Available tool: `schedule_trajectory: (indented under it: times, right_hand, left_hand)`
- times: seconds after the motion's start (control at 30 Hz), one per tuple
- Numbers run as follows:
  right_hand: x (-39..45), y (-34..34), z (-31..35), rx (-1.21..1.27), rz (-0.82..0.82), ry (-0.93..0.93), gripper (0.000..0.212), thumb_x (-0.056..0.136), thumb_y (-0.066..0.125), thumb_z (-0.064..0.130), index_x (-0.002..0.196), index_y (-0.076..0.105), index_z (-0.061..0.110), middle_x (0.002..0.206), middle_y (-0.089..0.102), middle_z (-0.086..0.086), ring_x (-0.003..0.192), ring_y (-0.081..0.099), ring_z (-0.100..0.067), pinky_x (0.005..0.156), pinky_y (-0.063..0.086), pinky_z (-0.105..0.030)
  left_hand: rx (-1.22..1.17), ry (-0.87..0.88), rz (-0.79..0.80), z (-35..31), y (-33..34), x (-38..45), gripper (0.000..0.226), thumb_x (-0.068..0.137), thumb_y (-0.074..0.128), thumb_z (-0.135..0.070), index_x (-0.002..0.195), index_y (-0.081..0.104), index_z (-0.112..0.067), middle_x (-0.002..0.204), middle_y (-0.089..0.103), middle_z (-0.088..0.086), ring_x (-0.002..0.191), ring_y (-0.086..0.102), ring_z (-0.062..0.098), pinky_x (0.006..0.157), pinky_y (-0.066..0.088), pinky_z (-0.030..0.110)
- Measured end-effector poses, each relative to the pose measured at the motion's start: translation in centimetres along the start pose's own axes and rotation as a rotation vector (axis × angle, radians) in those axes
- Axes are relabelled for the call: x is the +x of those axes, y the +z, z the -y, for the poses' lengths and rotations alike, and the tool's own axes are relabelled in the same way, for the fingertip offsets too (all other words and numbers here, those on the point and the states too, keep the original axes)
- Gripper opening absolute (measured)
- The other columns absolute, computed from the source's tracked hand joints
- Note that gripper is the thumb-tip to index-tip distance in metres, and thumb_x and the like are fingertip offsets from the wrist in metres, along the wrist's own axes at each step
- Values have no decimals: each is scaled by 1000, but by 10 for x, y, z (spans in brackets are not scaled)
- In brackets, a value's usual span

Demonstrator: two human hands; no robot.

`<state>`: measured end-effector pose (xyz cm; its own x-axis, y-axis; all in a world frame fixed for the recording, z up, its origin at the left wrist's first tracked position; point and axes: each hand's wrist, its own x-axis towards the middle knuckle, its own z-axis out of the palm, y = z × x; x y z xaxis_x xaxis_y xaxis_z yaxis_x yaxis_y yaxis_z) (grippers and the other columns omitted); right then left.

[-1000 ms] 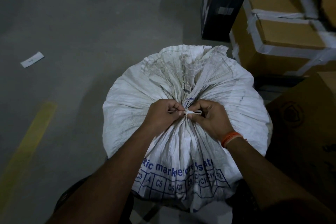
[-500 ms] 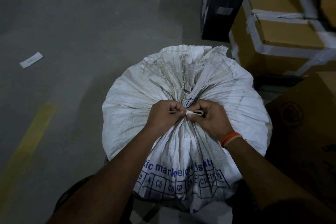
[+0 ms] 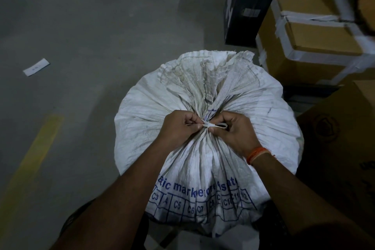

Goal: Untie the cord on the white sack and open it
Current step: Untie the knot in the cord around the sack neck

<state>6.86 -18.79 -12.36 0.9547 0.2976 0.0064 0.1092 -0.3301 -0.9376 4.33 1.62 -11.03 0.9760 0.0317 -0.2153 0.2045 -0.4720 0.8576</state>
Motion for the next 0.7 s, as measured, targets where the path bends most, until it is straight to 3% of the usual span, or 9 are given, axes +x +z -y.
schedule_trajectory:
  times: [0.2, 0.47, 0.6, 0.7]
  right_hand:
    - [-1, -1, 2, -18, 4, -11, 12, 78, 85, 6, 85, 77, 11, 84, 77, 2, 81, 73, -9, 75, 55, -20]
    - [-1, -1, 2, -7, -6, 5, 13, 77, 87, 7, 84, 77, 12, 83, 76, 3, 78, 72, -8, 72, 56, -22]
    - [0, -1, 2, -1, -11, 8, 14, 75, 87, 6, 84, 76, 10, 83, 76, 1, 78, 72, -10, 72, 55, -23]
    - [-1, -1, 2, -1, -12, 15, 15, 75, 88, 8, 84, 77, 13, 83, 76, 3, 81, 73, -12, 76, 57, -26]
  left_hand:
    - [-41, 22, -43, -7, 12, -5, 9, 83, 81, -14, 86, 82, -22, 73, 76, -6, 69, 70, 4, 72, 57, 22]
    - [-109, -34, -8, 0, -2, -2, 5, 83, 84, -20, 87, 82, -21, 78, 79, 3, 81, 76, 22, 78, 60, 36]
    - [-105, -55, -20, 3, -5, -1, 5, 82, 83, -18, 86, 82, -20, 80, 80, 0, 86, 76, 22, 82, 60, 37]
    - [-112, -33, -25, 0, 1, -3, 4, 83, 82, -15, 84, 82, -18, 77, 79, -2, 79, 75, 16, 75, 58, 30]
